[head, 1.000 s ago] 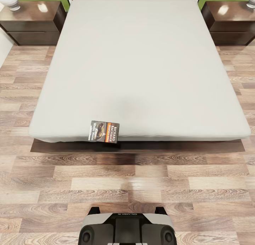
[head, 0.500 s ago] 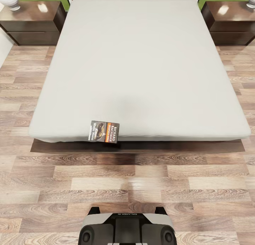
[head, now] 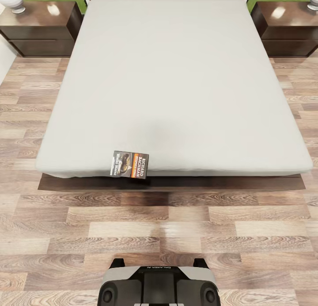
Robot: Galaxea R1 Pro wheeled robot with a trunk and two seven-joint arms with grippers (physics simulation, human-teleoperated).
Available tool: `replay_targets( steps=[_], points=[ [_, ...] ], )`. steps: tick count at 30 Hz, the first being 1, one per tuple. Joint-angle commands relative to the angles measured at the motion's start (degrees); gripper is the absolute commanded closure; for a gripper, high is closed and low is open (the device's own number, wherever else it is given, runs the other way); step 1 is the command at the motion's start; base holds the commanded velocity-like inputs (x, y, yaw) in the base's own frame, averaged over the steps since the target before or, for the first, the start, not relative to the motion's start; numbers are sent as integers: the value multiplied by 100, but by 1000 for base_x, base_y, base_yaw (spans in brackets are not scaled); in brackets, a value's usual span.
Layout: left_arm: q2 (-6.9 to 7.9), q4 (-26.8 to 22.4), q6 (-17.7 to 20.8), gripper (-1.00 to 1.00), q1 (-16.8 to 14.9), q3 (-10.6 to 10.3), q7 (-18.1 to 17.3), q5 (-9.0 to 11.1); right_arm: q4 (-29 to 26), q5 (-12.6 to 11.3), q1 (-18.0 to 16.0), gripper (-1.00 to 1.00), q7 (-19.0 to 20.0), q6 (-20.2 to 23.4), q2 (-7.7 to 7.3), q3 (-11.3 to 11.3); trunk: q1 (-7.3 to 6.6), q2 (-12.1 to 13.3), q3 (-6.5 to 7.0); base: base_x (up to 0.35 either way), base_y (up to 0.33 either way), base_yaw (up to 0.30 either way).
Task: In the bedroom, move the book from the bed onto either nightstand, and place the two sandals side by side next to the bed.
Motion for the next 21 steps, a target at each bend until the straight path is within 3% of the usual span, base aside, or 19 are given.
replay_targets(
  steps=[1, 13, 21],
  points=[
    [-19, 3, -16, -100, 0, -48, 1, 41, -5, 60, -8, -100, -17, -31, 1, -44, 0, -2, -2, 0, 0, 0],
    [-210, -11, -345, -100, 4, -42, -34, 55, -172, 56, -42, -100, -13, -46, 5, -36, 0, -2, -2, -2, 0, 0],
    [-260, -13, -511, -100, 5, -41, -43, 61, -164, 33, -309, -100, 32, -58, -2, -39, 0, -2, -2, -53, 0, 0]
  ],
)
